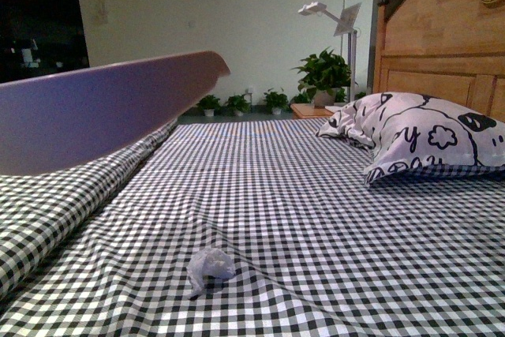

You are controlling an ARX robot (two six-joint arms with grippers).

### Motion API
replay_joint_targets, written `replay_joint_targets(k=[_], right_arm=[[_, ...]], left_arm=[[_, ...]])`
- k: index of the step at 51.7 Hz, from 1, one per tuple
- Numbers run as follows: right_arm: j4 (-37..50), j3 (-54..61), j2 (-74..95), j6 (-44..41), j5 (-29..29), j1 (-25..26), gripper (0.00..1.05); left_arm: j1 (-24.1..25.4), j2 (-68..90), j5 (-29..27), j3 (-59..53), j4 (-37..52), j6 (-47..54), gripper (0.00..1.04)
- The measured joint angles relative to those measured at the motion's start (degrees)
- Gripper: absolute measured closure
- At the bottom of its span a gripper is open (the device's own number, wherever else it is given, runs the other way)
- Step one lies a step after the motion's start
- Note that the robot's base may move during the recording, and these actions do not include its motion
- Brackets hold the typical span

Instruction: Clean up trash

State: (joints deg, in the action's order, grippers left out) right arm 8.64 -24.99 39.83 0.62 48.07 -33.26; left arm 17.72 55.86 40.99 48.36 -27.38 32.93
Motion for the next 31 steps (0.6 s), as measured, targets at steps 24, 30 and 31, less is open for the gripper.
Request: replay_joint_targets(k=[24, 30, 31], right_arm=[[0.0, 0.0, 0.0, 0.0, 0.0, 0.0, 0.85], [0.0, 0.0, 0.0, 0.0, 0.0, 0.0, 0.85], [0.0, 0.0, 0.0, 0.0, 0.0, 0.0, 0.85]], left_arm=[[-1.7, 26.6, -7.5, 4.1, 17.1, 33.4, 0.79], [-2.6, 28.9, -7.7, 4.2, 17.2, 35.1, 0.79], [-2.6, 29.4, -7.9, 4.3, 16.9, 35.5, 0.79]])
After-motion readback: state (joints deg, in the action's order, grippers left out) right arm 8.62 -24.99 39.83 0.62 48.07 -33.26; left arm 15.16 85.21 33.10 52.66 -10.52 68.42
